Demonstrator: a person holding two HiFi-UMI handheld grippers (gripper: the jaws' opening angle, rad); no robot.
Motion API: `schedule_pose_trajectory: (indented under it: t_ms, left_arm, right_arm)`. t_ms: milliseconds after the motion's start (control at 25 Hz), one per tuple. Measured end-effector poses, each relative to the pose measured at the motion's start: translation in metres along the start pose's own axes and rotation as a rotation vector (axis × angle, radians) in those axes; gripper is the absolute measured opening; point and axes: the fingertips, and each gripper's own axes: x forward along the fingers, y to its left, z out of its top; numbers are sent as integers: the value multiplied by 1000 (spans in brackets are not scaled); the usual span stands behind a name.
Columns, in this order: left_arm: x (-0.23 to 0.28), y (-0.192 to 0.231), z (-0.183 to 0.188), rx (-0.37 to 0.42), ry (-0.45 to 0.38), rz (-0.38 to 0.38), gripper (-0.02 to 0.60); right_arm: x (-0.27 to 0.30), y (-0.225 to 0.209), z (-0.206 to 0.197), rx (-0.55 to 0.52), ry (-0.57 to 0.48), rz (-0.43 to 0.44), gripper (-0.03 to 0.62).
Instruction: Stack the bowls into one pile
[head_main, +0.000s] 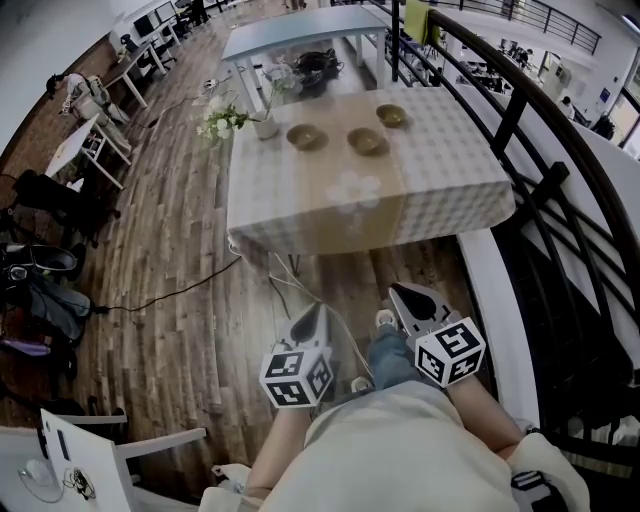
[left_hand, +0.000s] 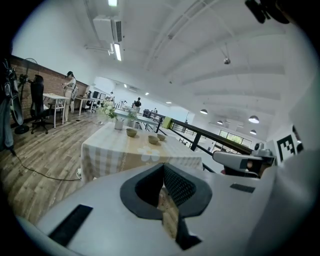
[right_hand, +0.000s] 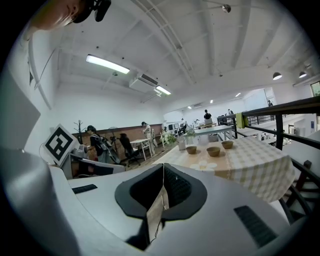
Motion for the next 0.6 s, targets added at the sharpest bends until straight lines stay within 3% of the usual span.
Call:
schedule_pose_trajectory:
  t_ms: [600]
  left_arm:
    - [43,13,21,-21,5,5,5]
  right_arm:
    - [46,-34,17,18,-2,5,2]
